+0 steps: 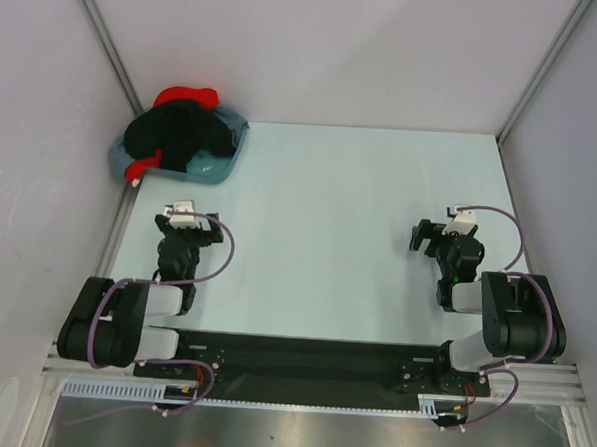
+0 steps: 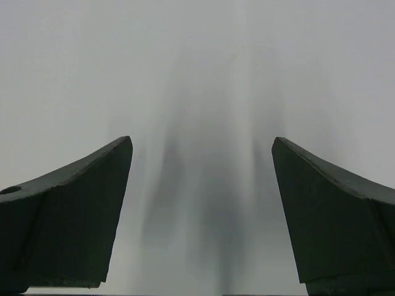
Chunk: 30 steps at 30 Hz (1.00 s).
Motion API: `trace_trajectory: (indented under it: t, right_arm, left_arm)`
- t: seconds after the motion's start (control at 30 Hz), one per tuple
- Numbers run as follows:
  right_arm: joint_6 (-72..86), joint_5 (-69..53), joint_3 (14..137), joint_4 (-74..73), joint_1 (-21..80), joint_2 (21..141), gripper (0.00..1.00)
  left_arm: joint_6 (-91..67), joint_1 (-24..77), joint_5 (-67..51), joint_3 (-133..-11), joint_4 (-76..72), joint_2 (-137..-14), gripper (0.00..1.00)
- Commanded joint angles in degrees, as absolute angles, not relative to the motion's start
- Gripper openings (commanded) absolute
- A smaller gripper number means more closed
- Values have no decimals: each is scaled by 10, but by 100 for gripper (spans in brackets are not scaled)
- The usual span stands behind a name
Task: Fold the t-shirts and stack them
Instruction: Grab the tshirt from the pile
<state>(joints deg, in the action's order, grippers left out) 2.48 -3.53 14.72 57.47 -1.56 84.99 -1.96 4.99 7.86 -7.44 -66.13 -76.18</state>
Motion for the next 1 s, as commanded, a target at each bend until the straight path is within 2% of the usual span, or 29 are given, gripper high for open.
trace_trajectory:
  t: [0.0, 0.13, 0.17, 0.23, 0.27, 0.33, 0.37, 0.4, 0.47, 0.57, 0.67, 0.7, 0.87, 0.97]
  right_arm:
    - [9, -31, 161, 603, -15, 846, 100]
    - [9, -31, 160, 603, -16, 846, 100]
    - [15, -15, 160, 603, -17, 846, 100]
    - [25, 29, 165, 599, -11, 839, 100]
    - [25, 45, 170, 574, -6, 830, 100]
    - [22, 97, 191, 508, 18, 783, 100]
    - [45, 121, 236, 391, 25, 768, 100]
    - [61, 141, 263, 341, 30, 758, 100]
    - [85, 155, 302, 259, 41, 737, 100]
    - [80, 142, 312, 215, 75, 702, 100]
    - [89, 134, 314, 162, 90, 672, 100]
    - [94, 130, 314, 150, 94, 660, 100]
    - [93, 127, 310, 101, 102, 601, 99]
    - [93, 139, 311, 74, 104, 570, 100]
  left_arm:
    - [31, 46, 73, -109, -589, -701, 100]
    - [4, 44, 135, -182, -468, -660, 100]
    - [-26, 41, 221, -196, -432, -662, 100]
    - [-134, 29, 324, -254, -383, -675, 100]
    - [-169, 22, 368, -284, -297, -693, 100]
    - [-212, 2, 345, -376, -240, -730, 100]
    - [-198, -15, 320, -408, -228, -751, 100]
    - [-172, -22, 276, -443, -204, -799, 100]
    - [-158, -24, 258, -559, -165, -850, 100]
    - [-178, -32, 270, -750, -2, -961, 100]
    - [-143, -35, 208, -922, 71, -1070, 100]
    - [-132, -40, 142, -979, 71, -1096, 100]
    - [-203, -70, -15, -1124, 75, -1239, 100]
    - [-265, -72, -20, -1204, 98, -1302, 100]
